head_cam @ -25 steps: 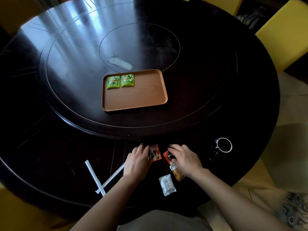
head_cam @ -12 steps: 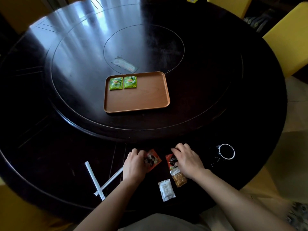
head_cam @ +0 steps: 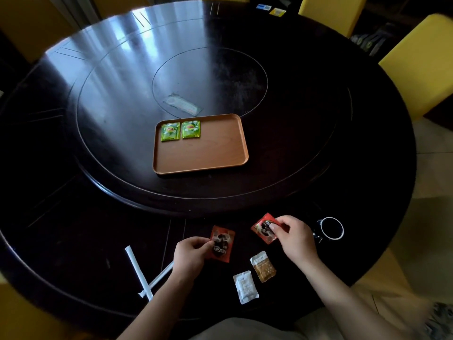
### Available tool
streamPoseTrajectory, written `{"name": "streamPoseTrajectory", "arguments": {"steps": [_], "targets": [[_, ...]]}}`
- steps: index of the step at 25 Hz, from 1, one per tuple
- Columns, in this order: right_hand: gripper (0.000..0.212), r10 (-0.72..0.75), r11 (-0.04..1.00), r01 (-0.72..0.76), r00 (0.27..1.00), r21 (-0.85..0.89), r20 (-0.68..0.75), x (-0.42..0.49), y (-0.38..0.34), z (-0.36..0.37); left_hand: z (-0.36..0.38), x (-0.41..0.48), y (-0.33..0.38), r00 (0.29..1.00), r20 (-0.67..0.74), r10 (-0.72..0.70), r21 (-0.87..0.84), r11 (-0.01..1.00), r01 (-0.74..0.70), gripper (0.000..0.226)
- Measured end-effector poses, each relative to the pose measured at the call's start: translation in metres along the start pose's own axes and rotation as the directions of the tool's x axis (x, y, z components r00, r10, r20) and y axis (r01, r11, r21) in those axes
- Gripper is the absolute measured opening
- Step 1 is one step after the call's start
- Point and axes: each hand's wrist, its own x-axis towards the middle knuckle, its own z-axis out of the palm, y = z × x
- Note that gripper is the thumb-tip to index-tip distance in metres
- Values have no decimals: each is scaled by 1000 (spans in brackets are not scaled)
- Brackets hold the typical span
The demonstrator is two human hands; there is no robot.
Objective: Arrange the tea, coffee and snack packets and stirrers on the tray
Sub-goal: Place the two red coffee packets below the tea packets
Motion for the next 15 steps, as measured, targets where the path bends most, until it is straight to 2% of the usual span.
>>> {"name": "streamPoseTrajectory", "arguments": {"steps": [8,15], "targets": [[5,17,978,-11,1000,207,-25,17,-47,-7,-33,-6,18,999,-23,30,-152,988,-33,6],[6,1,958,13,999,285,-51,50,-96,4,-73,23,48,992,-75,97,-229,967,-112,7]]}}
